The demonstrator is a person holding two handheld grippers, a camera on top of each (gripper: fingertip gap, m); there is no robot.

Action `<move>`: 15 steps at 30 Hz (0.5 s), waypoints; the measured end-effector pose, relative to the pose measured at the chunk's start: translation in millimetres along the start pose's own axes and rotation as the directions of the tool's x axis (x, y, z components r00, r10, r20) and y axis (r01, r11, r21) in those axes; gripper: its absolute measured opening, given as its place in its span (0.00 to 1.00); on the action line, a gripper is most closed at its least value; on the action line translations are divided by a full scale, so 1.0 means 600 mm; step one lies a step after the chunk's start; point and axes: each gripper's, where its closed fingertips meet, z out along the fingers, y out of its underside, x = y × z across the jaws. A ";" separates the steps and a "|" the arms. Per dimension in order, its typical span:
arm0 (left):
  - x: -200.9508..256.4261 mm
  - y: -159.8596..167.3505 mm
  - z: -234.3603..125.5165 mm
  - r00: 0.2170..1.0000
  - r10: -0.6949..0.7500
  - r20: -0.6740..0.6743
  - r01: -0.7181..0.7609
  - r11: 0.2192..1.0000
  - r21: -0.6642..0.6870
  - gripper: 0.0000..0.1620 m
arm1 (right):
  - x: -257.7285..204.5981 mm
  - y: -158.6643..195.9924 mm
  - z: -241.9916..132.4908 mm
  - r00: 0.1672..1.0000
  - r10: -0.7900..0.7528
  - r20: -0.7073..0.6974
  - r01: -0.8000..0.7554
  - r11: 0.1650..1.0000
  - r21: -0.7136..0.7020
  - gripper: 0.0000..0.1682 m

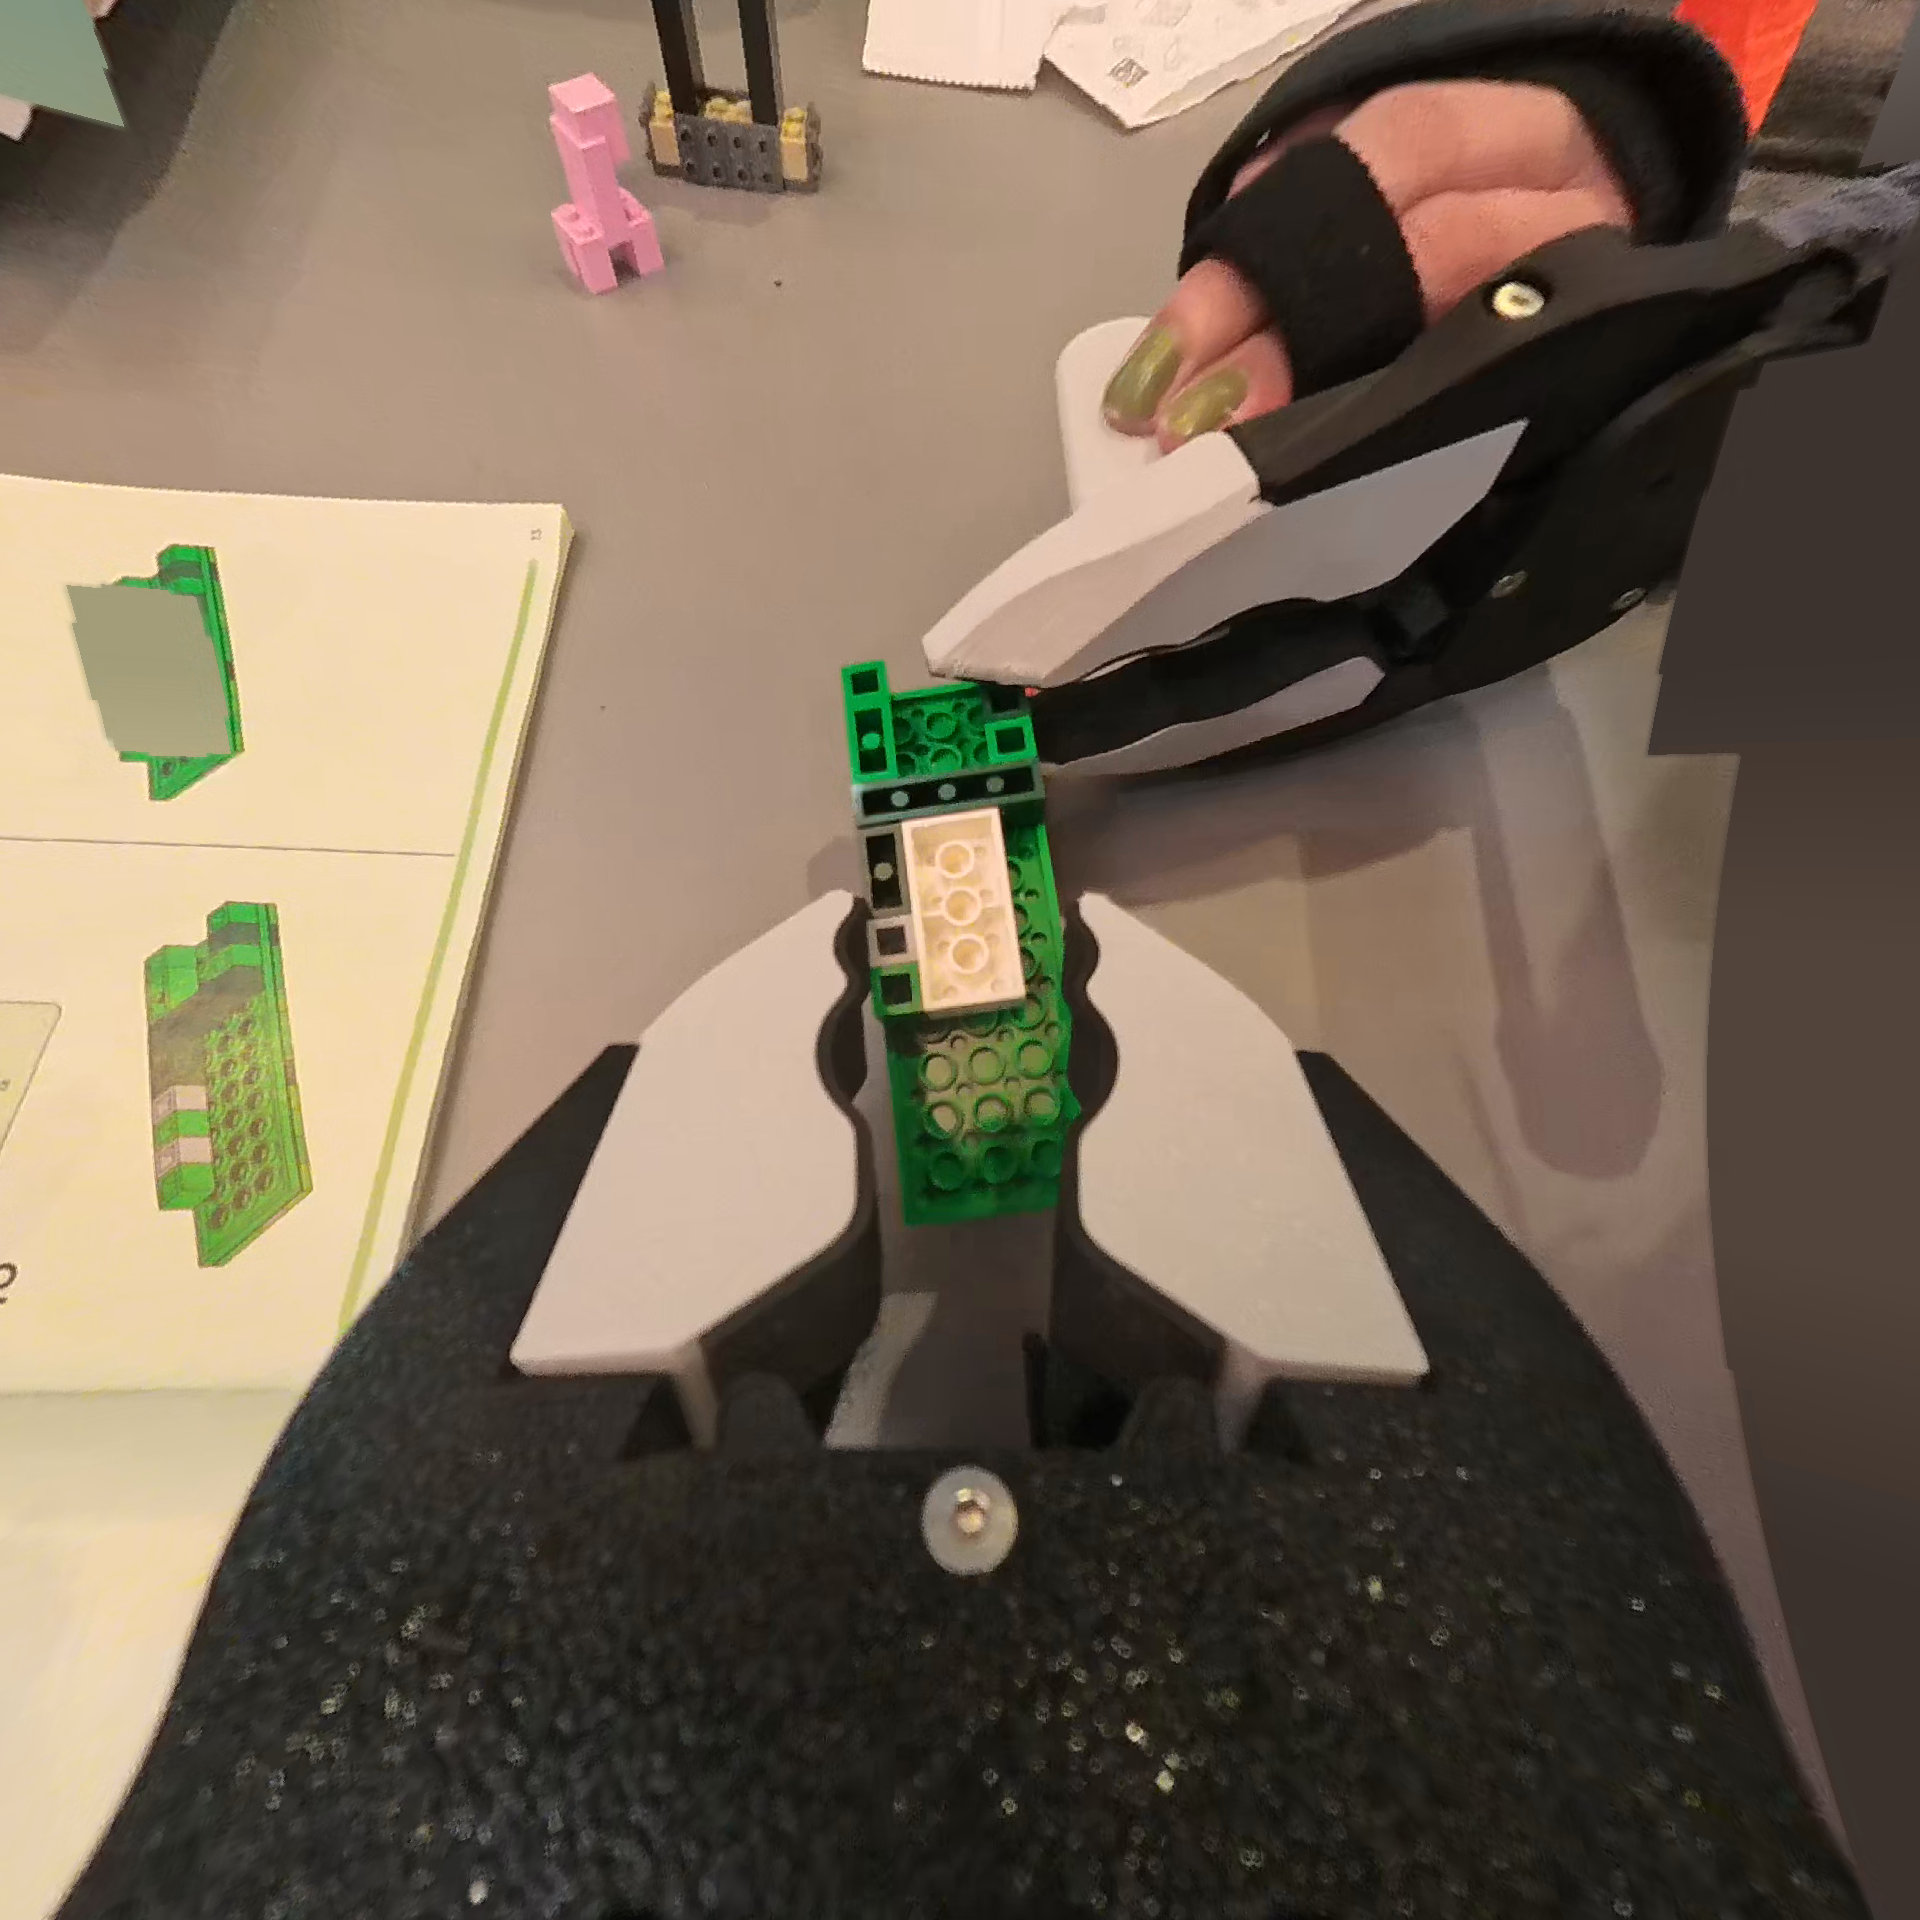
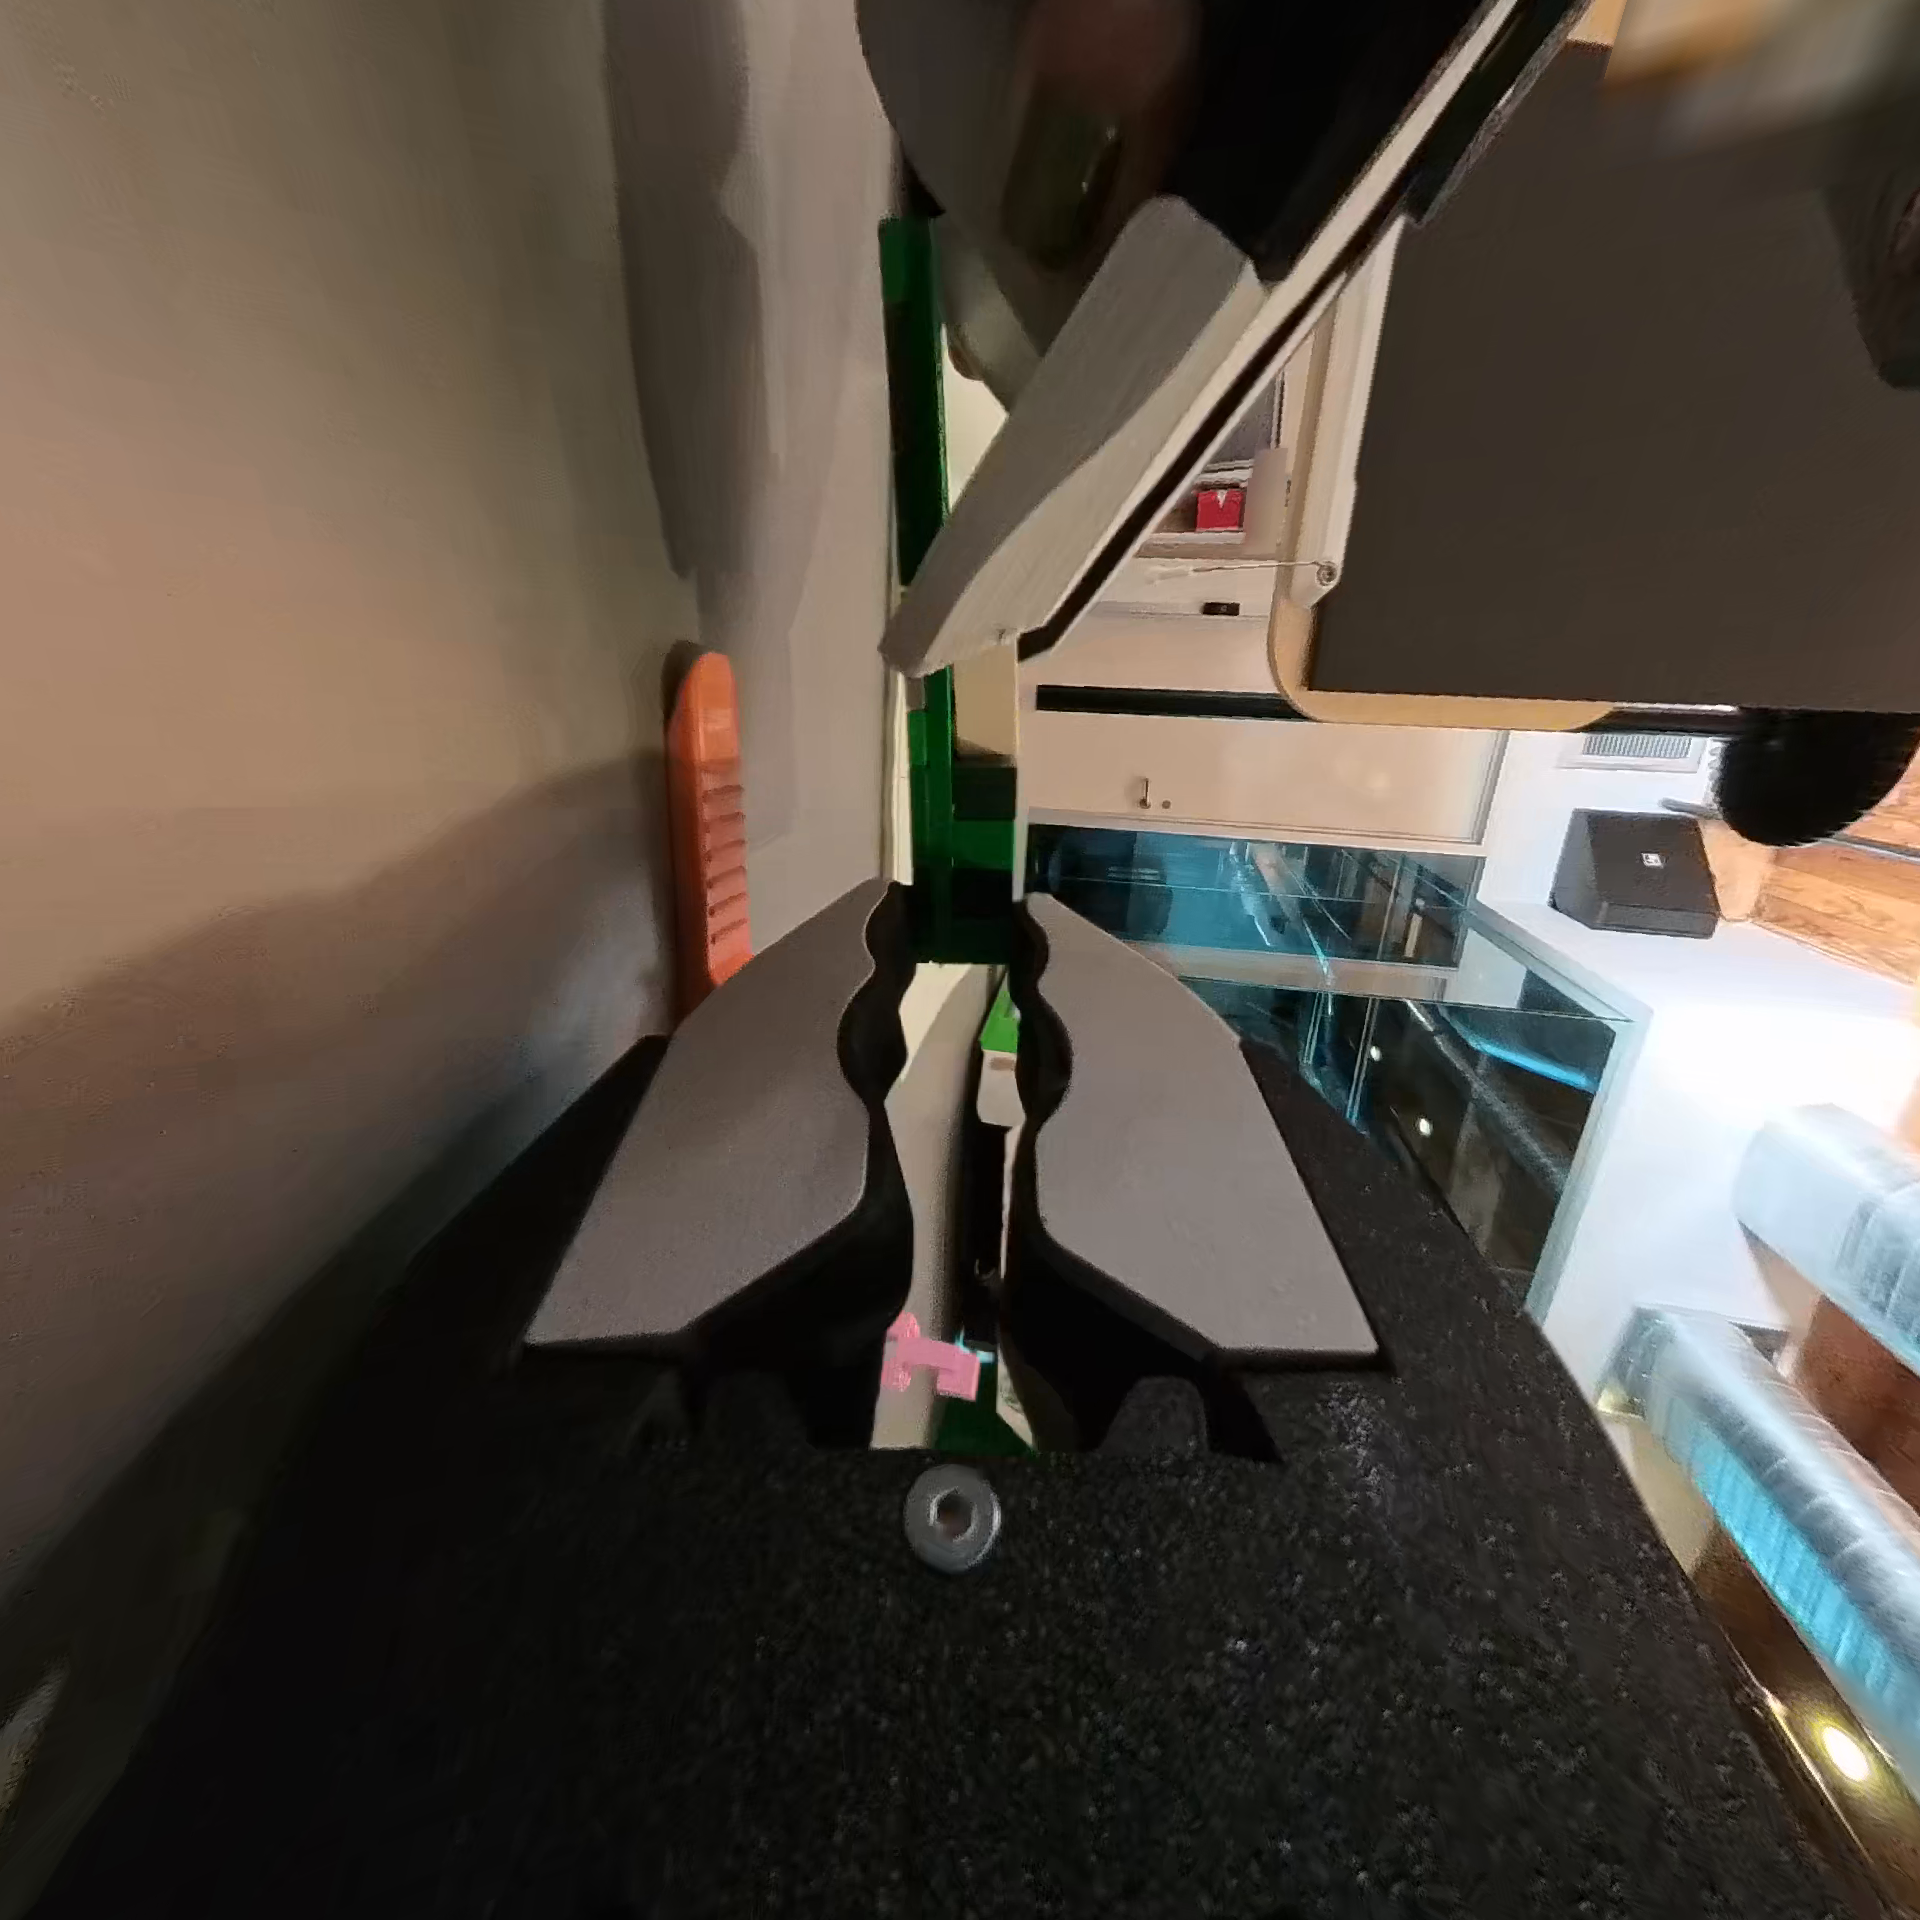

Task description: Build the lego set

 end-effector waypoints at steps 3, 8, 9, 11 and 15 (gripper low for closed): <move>-0.001 0.002 0.004 1.000 -0.015 -0.004 0.015 1.000 0.008 0.22 | -0.006 0.000 0.002 0.995 0.097 0.037 -0.097 0.995 0.010 0.11; -0.014 0.002 0.001 0.997 0.040 0.072 -0.042 0.999 0.015 0.22 | 0.013 0.011 -0.008 0.938 0.343 0.047 -0.345 0.937 0.055 0.21; -0.016 0.003 0.001 0.995 0.054 0.081 -0.055 0.998 0.013 0.22 | 0.014 0.016 -0.009 0.913 0.403 0.064 -0.406 0.912 0.058 0.22; -0.019 0.011 0.003 0.991 0.085 0.098 -0.085 0.996 -0.011 0.22 | 0.023 0.024 -0.013 0.866 0.494 0.074 -0.499 0.863 0.082 0.23; -0.030 0.022 0.000 0.979 0.128 0.162 -0.128 0.992 -0.010 0.22 | 0.035 0.041 -0.024 0.756 0.644 0.118 -0.655 0.742 0.140 0.23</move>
